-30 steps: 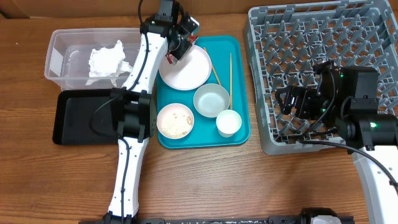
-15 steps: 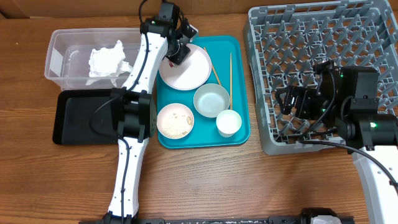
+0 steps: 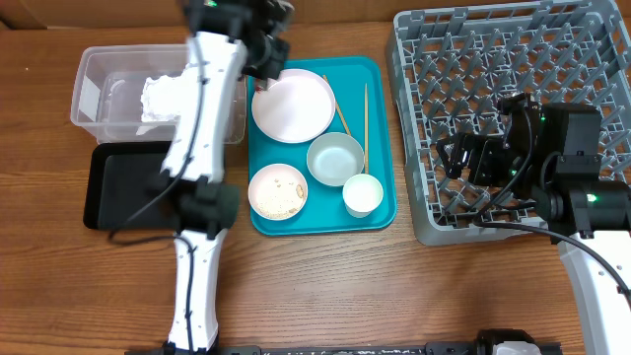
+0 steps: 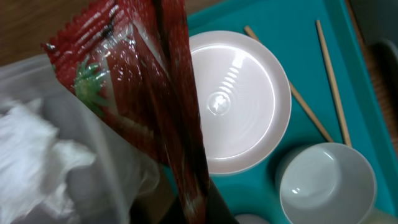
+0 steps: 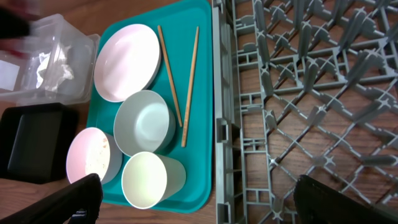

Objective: Sort waste into correct bins and load items into the dishwasher
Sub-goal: 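Carry the red wrapper with the left gripper and drop it in the clear bin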

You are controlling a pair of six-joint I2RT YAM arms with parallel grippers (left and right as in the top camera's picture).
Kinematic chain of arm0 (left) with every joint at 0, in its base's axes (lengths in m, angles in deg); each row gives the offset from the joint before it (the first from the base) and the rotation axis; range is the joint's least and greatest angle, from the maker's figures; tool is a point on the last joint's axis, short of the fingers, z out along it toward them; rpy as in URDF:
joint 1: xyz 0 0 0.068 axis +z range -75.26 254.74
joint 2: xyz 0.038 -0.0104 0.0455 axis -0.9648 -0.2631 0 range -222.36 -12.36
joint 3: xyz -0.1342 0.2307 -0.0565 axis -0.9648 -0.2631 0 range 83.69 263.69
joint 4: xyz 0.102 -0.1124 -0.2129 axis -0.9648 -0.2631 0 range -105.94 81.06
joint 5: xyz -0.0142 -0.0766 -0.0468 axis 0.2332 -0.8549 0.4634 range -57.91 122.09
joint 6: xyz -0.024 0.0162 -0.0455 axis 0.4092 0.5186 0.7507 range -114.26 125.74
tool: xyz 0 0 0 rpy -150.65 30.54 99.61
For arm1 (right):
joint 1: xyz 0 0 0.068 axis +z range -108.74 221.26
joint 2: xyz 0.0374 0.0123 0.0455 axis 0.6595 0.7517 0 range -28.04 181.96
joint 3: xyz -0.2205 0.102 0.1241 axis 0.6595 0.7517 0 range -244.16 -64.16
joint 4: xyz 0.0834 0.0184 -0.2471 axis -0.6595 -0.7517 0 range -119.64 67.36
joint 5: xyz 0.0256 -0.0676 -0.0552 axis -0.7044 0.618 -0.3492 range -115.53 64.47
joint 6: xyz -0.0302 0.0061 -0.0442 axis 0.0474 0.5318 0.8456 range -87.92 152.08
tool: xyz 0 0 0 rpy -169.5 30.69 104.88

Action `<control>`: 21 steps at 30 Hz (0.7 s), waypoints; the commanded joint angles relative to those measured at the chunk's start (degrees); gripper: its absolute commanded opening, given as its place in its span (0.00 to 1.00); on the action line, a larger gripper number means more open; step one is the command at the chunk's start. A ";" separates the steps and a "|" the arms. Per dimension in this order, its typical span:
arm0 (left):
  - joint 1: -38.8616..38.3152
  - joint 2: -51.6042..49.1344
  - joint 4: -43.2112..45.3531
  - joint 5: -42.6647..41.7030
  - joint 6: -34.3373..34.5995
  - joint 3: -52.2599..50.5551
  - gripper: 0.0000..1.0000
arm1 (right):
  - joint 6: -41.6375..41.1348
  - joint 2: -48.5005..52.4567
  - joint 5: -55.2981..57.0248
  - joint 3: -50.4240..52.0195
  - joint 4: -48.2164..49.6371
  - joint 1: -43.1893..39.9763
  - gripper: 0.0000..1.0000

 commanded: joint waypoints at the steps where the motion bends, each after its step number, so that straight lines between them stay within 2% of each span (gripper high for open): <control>1: 4.68 2.69 -3.54 6.95 9.01 1.09 0.04 | -0.22 -0.07 -0.50 -1.36 0.61 -0.17 1.00; 6: 10.86 0.87 -4.92 6.10 11.39 -1.42 0.04 | -0.22 -0.07 -0.50 -1.36 0.59 -0.17 1.00; 8: 12.63 -0.35 -3.43 5.27 11.32 -2.93 0.10 | -0.24 -0.07 -0.50 -1.36 0.59 -0.17 1.00; 11: 14.47 -2.54 -0.79 3.48 11.19 -5.16 0.33 | -0.24 -0.07 -0.52 -1.36 0.59 -0.17 1.00; 13: 15.13 -3.52 0.13 1.33 9.14 -5.92 0.39 | -0.24 -0.07 -0.52 -1.36 0.57 -0.17 1.00; 14: 15.30 -3.58 0.42 -0.09 7.61 -5.92 0.49 | -0.24 -0.07 -0.55 -1.36 0.55 -0.17 1.00; 16: 15.30 -3.34 1.20 -1.46 5.77 -5.84 0.79 | -0.24 -0.07 -0.55 -1.36 0.52 -0.17 1.00; 17: 15.26 -2.95 1.36 -1.27 5.64 -5.46 0.88 | -0.24 -0.07 -0.55 -1.36 0.52 -0.17 1.00; 19: 15.04 -2.23 0.94 -1.27 5.25 -4.15 0.93 | -0.24 -0.09 -0.57 -1.36 0.52 -0.17 1.00; 21: 14.97 -1.11 -0.59 -1.33 5.27 -2.08 0.93 | -0.24 -0.09 -0.55 -1.36 0.52 -0.17 1.00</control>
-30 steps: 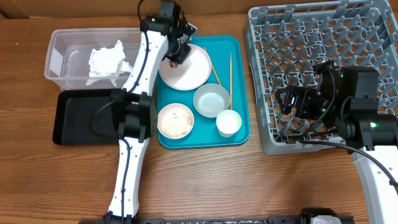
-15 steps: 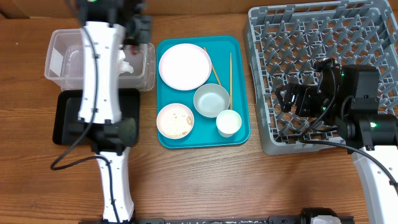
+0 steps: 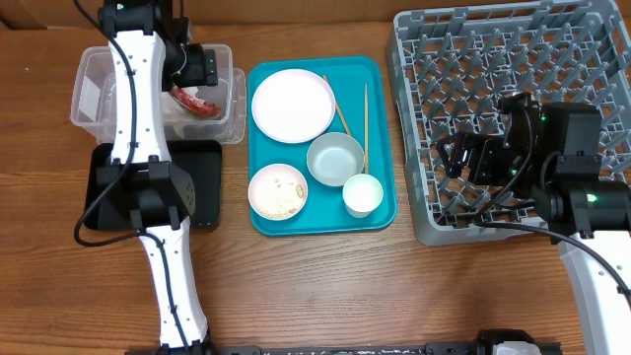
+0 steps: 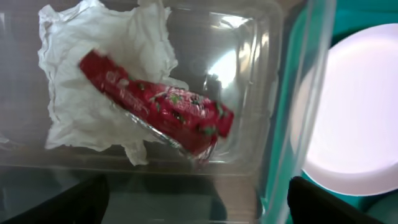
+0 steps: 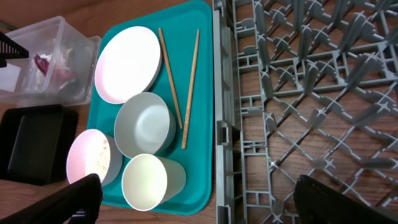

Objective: Sort waste into correct bins and load items into the dishwasher
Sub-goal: 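Carry the red wrapper with the left gripper and drop it in the clear bin, then grasp the rim of the pink rice bowl with the left gripper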

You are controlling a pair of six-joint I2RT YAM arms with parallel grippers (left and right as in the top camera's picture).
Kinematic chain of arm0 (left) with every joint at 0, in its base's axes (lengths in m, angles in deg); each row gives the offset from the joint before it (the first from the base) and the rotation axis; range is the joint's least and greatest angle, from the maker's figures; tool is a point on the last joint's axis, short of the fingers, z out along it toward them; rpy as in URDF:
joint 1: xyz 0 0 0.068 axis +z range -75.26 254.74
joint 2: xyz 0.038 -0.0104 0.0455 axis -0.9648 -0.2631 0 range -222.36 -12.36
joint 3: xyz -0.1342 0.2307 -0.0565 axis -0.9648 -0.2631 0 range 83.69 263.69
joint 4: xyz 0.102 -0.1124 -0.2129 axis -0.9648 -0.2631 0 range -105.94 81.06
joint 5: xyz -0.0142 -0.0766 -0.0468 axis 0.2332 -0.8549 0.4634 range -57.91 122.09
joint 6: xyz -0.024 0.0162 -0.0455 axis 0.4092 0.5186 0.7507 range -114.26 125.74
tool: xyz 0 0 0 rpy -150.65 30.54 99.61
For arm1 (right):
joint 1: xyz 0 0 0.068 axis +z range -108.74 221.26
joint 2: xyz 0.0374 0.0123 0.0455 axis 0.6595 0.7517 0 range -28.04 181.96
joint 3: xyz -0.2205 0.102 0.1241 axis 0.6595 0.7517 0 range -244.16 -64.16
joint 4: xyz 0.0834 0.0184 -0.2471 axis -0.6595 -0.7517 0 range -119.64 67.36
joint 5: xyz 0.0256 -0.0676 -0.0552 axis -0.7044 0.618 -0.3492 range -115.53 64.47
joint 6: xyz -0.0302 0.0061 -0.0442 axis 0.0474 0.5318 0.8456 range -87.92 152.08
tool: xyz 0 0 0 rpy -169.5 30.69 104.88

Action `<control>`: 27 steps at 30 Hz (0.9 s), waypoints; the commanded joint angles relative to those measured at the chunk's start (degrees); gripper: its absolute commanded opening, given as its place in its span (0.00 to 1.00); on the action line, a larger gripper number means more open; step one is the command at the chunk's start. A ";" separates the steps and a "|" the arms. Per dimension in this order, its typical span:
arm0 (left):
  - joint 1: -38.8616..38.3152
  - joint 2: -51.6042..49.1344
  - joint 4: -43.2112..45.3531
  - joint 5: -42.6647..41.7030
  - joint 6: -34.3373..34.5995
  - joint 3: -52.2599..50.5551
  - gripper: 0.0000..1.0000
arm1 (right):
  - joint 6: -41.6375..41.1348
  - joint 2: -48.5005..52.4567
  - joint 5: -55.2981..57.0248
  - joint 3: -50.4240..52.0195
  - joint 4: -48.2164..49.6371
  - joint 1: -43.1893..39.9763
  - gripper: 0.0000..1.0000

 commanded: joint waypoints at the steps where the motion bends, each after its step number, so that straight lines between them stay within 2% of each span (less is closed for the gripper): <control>1: -0.46 4.00 -1.97 -1.81 -1.60 4.33 0.93 | -0.24 -0.09 -0.52 -1.36 0.15 -0.17 1.00; 5: -0.48 8.11 -6.29 -3.61 -1.57 7.91 0.91 | -0.24 -0.09 -0.50 -1.36 -0.04 -0.17 1.00; 8: -1.01 12.83 -6.29 -10.71 -1.60 7.48 0.91 | -0.24 -0.55 -0.50 -1.38 -0.04 -0.20 1.00; 12: -3.85 19.06 -6.29 -11.61 -0.94 3.87 0.95 | -0.24 -3.08 -0.46 -1.44 -0.57 -0.31 1.00; 15: -7.48 24.46 -6.29 -7.15 -0.52 -3.78 1.00 | -0.20 -5.97 -0.37 -1.42 -0.66 -0.83 1.00; 18: -11.10 29.46 -6.29 -2.75 1.77 -14.64 1.00 | -0.20 -9.14 0.66 -1.42 -0.63 -1.92 1.00; 23: -16.06 32.85 -5.51 -3.32 5.42 -31.76 1.00 | -0.20 -12.33 0.61 -1.42 -0.61 -2.43 1.00; 27: -20.33 32.68 0.35 -3.39 6.95 -43.34 1.00 | -0.22 -12.63 0.61 -1.42 -0.85 -2.43 1.00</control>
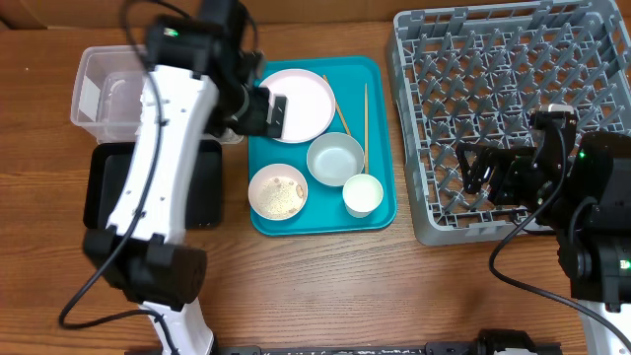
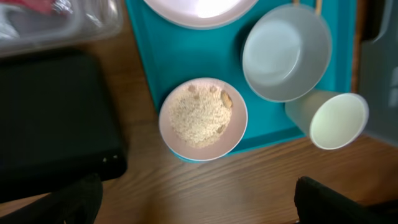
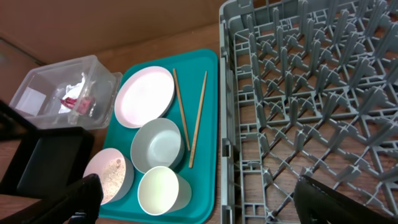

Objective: Sort waste into correct bins and load items into the dishwasher
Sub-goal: 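Grasp the rim of the pink rice bowl with the left gripper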

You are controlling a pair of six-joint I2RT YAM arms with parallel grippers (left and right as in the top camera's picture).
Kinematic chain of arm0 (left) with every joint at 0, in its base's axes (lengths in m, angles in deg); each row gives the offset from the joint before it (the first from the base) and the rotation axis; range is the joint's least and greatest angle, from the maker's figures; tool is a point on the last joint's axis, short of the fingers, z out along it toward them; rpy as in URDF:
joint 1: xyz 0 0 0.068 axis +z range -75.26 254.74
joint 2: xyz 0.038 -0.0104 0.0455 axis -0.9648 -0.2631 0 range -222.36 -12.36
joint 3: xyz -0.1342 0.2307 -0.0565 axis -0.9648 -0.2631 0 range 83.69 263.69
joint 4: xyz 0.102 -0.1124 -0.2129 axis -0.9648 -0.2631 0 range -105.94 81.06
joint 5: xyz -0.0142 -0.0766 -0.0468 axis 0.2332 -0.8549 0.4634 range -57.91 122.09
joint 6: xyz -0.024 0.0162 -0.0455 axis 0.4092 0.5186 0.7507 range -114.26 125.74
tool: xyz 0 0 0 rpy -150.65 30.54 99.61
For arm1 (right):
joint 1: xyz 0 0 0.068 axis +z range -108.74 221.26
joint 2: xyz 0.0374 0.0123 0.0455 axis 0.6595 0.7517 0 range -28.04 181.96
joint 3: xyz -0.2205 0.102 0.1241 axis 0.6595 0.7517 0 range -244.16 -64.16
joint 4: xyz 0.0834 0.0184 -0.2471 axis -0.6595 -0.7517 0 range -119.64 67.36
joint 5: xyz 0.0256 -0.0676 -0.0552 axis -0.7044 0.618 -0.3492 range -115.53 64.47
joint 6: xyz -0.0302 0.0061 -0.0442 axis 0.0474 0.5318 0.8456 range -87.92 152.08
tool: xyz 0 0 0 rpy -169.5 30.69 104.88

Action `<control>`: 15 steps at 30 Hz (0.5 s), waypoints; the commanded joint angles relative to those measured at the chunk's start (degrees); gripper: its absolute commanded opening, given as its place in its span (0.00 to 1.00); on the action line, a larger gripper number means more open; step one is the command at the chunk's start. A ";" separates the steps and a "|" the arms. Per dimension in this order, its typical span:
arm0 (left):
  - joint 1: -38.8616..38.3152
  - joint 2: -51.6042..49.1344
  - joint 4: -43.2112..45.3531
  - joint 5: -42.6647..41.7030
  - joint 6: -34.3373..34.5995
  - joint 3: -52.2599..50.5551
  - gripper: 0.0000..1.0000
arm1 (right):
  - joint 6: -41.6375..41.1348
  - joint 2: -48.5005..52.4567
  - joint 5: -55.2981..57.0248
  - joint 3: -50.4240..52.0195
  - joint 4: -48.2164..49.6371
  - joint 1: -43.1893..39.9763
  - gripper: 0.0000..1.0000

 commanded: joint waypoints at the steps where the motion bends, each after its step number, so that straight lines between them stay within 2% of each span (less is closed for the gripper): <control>1: -3.91 -0.37 4.42 0.87 4.17 -9.16 1.00 | -0.22 0.17 0.48 -1.38 -0.13 -0.26 1.00; 8: -9.92 -0.37 16.48 1.60 13.07 -21.62 0.98 | -0.22 2.47 0.46 -1.38 -1.97 -0.26 1.00; 10: -11.04 -0.37 19.15 1.62 15.06 -24.46 0.88 | -0.22 3.26 0.46 -1.38 -2.34 -0.26 1.00; 13: -11.80 -0.37 23.06 1.62 15.32 -28.63 0.65 | -0.22 4.17 0.46 -1.38 -3.15 -0.26 1.00; 15: -11.80 -0.37 25.77 1.60 15.30 -31.15 0.53 | -0.20 4.63 0.46 -1.38 -3.72 -0.26 1.00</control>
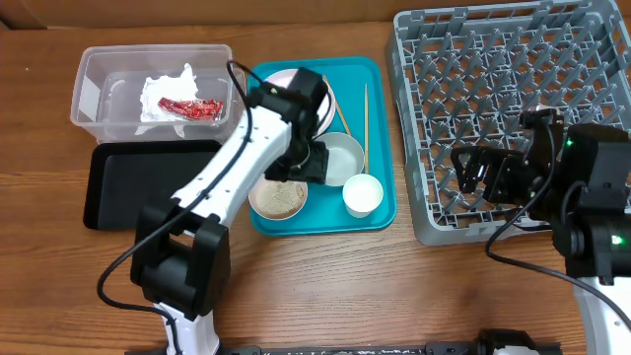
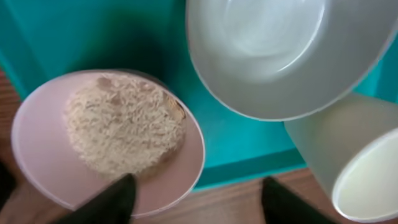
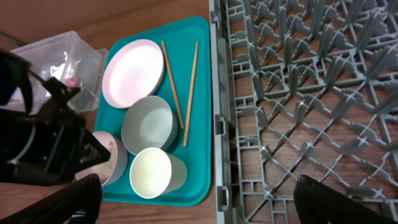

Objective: Sort waste into correct bins and load items into the dishwasher
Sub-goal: 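Grasp the rim of the pink rice bowl with the left gripper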

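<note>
A pink bowl of food scraps point(image 2: 106, 137) sits at the near left of the teal tray point(image 1: 380, 212), next to a grey bowl point(image 2: 273, 50) and a pale cup point(image 2: 354, 180). My left gripper point(image 2: 200, 208) is open and low over the pink bowl, one finger over its inside and the other outside its rim. Overhead, the left gripper point(image 1: 293, 173) covers part of the pink bowl point(image 1: 276, 200). A white plate point(image 3: 132, 73) and two chopsticks point(image 3: 189, 84) lie further back. The red wrapper point(image 1: 192, 106) rests on tissue in the clear bin point(image 1: 94, 94). My right gripper point(image 1: 471, 170) hangs open over the rack.
A black bin point(image 1: 138, 187) lies left of the tray, in front of the clear bin. The grey dishwasher rack point(image 1: 513, 89) fills the right side, its near left corner close to the tray. Bare wood table point(image 1: 394, 296) runs along the front.
My left gripper was high above the tray's near left part; now it is down close to the pink bowl, open across its rim. The right arm has barely shifted.
My left gripper first held the red wrapper beside the clear bin and the plate. Then the wrapper lay on the tissue in the clear bin, released. After that the gripper was high over the tray, and now it sits low at the pink bowl.
</note>
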You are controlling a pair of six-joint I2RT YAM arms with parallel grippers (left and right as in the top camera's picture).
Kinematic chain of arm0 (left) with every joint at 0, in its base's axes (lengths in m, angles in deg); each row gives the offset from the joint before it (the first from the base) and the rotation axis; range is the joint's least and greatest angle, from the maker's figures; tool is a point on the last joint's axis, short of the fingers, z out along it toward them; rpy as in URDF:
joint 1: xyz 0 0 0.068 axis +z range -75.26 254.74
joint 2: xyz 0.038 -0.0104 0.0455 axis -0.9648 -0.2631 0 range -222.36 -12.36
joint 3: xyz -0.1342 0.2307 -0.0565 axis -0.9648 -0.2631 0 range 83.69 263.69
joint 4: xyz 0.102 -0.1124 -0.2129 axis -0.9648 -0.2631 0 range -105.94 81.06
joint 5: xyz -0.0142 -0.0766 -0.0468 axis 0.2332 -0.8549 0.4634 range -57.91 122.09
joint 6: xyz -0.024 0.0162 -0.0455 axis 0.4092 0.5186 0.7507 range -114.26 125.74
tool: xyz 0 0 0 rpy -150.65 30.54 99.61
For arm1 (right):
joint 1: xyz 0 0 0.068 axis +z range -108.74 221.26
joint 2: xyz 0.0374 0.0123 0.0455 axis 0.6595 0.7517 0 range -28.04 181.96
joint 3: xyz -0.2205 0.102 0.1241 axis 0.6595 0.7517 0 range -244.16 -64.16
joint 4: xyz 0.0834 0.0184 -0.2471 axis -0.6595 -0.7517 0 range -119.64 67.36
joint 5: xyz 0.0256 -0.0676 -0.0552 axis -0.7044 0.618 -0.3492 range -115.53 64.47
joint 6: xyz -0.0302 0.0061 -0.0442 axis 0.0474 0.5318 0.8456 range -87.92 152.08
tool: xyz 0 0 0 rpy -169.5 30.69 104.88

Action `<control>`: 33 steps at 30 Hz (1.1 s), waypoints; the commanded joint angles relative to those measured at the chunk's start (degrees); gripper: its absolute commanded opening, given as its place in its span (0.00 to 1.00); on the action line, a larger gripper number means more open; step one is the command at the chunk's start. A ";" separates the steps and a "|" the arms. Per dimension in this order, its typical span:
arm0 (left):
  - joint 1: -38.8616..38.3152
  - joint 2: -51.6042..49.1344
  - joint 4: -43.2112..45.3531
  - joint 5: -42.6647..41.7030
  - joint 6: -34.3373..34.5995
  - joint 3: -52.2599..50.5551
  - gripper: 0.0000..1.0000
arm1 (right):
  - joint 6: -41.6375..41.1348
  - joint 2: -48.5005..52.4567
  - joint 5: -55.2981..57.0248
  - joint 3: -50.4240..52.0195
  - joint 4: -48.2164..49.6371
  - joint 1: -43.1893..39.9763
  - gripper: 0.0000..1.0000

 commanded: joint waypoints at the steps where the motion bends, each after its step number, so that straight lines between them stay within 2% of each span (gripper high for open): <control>1: 0.00 0.02 3.72 0.70 2.21 -4.44 0.50 | -0.17 0.48 0.46 -1.38 -0.39 -0.24 1.00; 8: 0.00 -0.02 10.40 1.14 -2.34 -9.92 0.33 | -0.20 0.79 0.44 -1.38 -0.48 -0.24 1.00; 10: 0.00 -0.02 11.10 1.09 -2.73 -10.47 0.25 | -0.20 0.79 0.42 -1.38 -0.55 -0.24 1.00; 12: 0.00 -0.02 11.19 1.01 -3.28 -10.49 0.22 | -0.20 0.79 0.39 -1.38 -0.50 -0.24 1.00; 18: 0.00 -0.02 11.47 -0.72 -4.81 -10.49 0.24 | -0.22 0.79 -0.66 -1.38 -0.44 -0.24 1.00; 28: 0.55 0.00 12.87 -9.97 -6.60 -9.70 0.24 | -0.22 0.79 -0.66 -1.38 -0.35 -0.24 1.00; 31: 0.57 0.00 11.58 -7.80 -11.76 -9.64 0.24 | -0.20 0.79 -0.66 -1.38 -0.66 -0.24 1.00; 33: 0.52 0.00 10.10 -4.35 -12.31 -9.75 0.25 | -0.20 0.79 -0.66 -1.38 -1.20 -0.24 1.00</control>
